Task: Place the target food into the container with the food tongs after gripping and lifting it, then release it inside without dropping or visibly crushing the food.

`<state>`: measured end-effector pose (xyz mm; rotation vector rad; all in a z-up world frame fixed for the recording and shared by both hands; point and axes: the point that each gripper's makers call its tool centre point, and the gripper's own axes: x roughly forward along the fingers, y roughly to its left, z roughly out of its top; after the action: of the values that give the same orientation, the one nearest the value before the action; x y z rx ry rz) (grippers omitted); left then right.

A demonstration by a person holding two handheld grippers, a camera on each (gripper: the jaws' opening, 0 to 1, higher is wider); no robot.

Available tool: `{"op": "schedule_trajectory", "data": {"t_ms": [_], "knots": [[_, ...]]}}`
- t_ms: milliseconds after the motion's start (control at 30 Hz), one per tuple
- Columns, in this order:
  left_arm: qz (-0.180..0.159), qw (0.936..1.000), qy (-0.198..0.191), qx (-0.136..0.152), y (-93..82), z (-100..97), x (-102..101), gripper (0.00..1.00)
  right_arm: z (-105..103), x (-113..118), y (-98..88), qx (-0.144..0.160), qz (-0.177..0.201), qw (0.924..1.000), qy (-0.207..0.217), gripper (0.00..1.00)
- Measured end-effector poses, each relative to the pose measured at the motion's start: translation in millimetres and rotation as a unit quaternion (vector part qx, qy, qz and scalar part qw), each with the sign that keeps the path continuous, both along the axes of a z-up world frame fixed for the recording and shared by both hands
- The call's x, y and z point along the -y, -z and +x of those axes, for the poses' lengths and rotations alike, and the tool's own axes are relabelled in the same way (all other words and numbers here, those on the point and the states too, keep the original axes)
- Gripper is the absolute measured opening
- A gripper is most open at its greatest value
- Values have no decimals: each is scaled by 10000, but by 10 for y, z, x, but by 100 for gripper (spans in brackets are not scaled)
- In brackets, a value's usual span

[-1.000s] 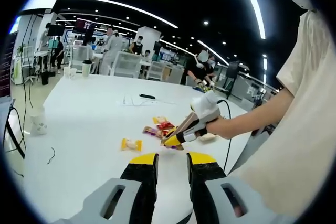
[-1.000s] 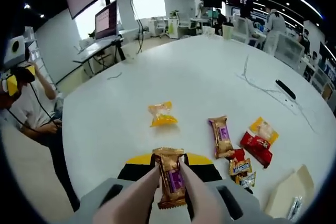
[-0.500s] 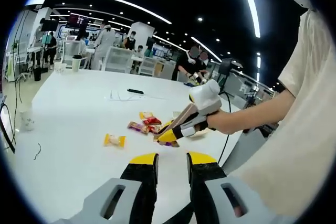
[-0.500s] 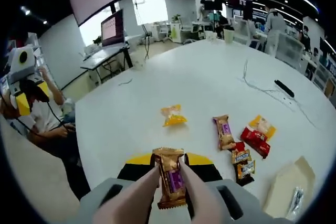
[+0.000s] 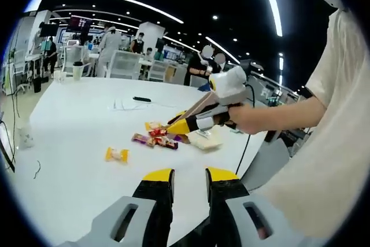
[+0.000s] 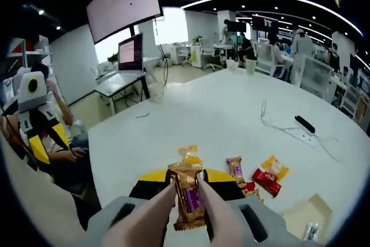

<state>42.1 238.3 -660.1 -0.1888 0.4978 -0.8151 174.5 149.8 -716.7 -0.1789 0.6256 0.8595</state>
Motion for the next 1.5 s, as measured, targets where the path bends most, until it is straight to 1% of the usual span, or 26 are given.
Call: {"op": "schedule_trajectory", "data": {"t_ms": [100,133,233,300,433,533,733,867,967,1067,1233,1333,1467,1500], "knots": [[15,10000,25,-7,10,-34,33,21,1,-9,-81,95,39,9999,-25,21],[-4,10000,18,-37,25,-76,79,21,8,-2,-177,221,73,9997,-77,21],[-22,10000,-9,-37,17,-100,119,21,17,23,-225,282,93,9995,-97,21],[-30,10000,-35,-20,5,-112,159,21,26,84,-265,308,126,9994,-79,21],[-78,9999,-80,17,-20,-103,196,21,46,163,-299,280,204,9994,-41,21],[-74,10000,-41,31,-30,-94,252,20,80,229,-374,382,203,9991,-18,21],[-47,10000,55,59,-47,-75,313,20,119,328,-408,563,83,9984,9,21],[-38,9999,102,86,-63,-67,338,20,142,421,-428,594,84,9982,88,21],[-24,9999,134,91,-64,-69,351,20,158,457,-449,603,110,9980,141,21],[-15,9998,154,96,-65,-78,361,20,189,502,-508,598,212,9977,241,21],[-11,9998,161,106,-66,-103,372,20,228,564,-586,680,249,9968,335,22],[-21,9998,151,105,-61,-122,379,20,237,609,-593,709,241,9965,380,22],[-28,9999,132,106,-57,-140,383,20,276,749,-605,717,250,9956,547,22],[-41,9999,115,104,-58,-141,381,20,308,825,-609,721,255,9950,635,22]]}}
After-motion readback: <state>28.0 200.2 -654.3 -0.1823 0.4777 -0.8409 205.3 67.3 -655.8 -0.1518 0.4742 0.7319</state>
